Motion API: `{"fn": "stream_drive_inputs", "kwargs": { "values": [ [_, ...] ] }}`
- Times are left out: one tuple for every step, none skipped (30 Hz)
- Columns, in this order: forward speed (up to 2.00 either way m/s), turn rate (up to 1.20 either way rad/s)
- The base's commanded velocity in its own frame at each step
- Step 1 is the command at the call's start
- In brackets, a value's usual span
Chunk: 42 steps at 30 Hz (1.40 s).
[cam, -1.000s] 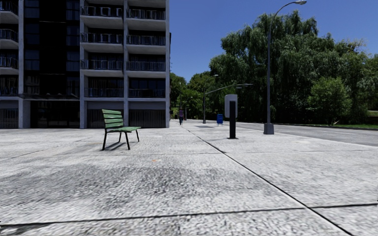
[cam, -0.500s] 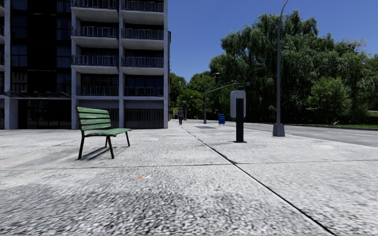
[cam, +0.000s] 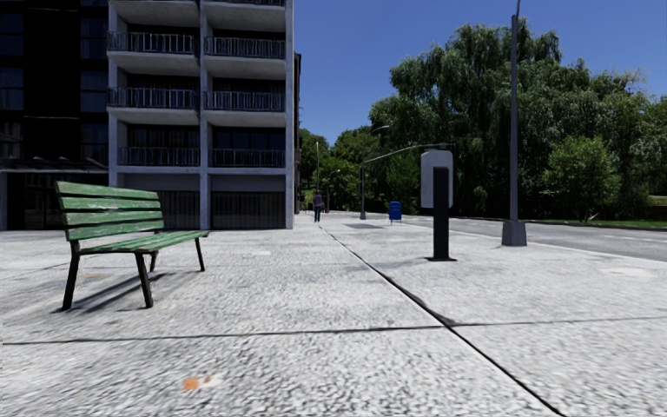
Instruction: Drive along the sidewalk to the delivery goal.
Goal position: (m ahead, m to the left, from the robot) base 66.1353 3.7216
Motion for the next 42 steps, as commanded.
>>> {"fn": "stream_drive_inputs", "kwargs": {
  "values": [
    [2.00, 0.00],
    [2.00, 0.00],
    [2.00, 0.00],
    [2.00, 0.00],
    [2.00, 0.00],
    [2.00, 0.00],
    [2.00, 0.00],
    [2.00, 0.00],
    [2.00, 0.00],
    [2.00, 0.00],
    [2.00, 0.00],
    [2.00, 0.00],
    [2.00, 0.00],
    [2.00, 0.00],
    [2.00, 0.00],
    [2.00, 0.00],
    [2.00, 0.00],
    [2.00, 0.00],
    [2.00, 0.00],
    [2.00, 0.00],
    [2.00, 0.00],
    [2.00, 0.00],
    [2.00, 0.00],
    [2.00, 0.00],
    [2.00, 0.00],
    [2.00, 0.00],
    [2.00, 0.00],
    [2.00, 0.00],
    [2.00, 0.00],
    [2.00, 0.00],
    [2.00, 0.00],
    [2.00, 0.00],
    [2.00, 0.00],
    [2.00, 0.00],
    [2.00, 0.00],
    [2.00, 0.00],
    [2.00, 0.00],
    [2.00, 0.00],
    [2.00, 0.00],
    [2.00, 0.00],
    [2.00, 0.00],
    [2.00, 0.00]
  ]
}}
